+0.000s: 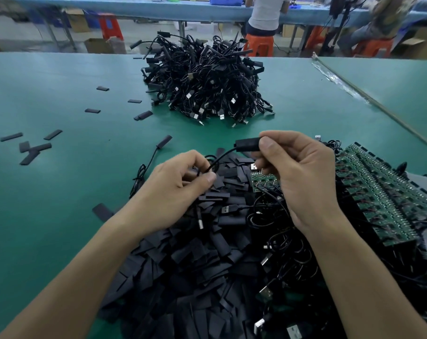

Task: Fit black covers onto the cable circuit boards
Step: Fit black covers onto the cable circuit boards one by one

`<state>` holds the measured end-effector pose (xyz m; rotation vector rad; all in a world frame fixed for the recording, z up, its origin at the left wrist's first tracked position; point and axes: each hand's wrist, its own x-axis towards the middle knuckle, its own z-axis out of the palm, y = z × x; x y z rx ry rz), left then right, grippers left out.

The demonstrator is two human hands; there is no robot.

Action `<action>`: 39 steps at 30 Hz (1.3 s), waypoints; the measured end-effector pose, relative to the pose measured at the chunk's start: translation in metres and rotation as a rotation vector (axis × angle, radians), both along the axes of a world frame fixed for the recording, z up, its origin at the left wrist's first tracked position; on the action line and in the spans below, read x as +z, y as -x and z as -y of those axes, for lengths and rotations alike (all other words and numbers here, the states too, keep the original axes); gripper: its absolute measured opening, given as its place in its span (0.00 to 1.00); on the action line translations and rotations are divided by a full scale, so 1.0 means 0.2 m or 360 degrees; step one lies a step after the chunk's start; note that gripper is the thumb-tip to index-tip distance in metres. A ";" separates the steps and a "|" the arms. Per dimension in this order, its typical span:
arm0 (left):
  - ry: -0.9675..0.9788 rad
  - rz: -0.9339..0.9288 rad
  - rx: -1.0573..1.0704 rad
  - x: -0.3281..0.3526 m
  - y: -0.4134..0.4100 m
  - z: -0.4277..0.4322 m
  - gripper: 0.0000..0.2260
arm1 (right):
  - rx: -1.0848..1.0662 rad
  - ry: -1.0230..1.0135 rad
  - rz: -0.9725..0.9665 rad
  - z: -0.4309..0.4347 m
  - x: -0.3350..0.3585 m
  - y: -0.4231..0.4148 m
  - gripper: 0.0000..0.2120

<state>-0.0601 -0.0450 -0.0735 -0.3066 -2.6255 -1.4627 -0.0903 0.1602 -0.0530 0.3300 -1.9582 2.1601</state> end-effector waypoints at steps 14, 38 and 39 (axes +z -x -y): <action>0.0189 0.0023 0.0908 -0.14 0.13 0.29 0.29 | -0.0211 -0.2302 0.0193 -0.11 0.07 -0.04 0.21; -0.0669 -0.0108 -0.0063 -0.01 -0.06 -0.22 0.06 | 0.0513 -0.1075 -0.0144 -0.11 0.11 -0.02 0.06; -0.0678 -0.0086 -0.0092 -0.01 -0.06 -0.22 0.07 | 0.0536 -0.1072 -0.0123 -0.11 0.11 -0.02 0.06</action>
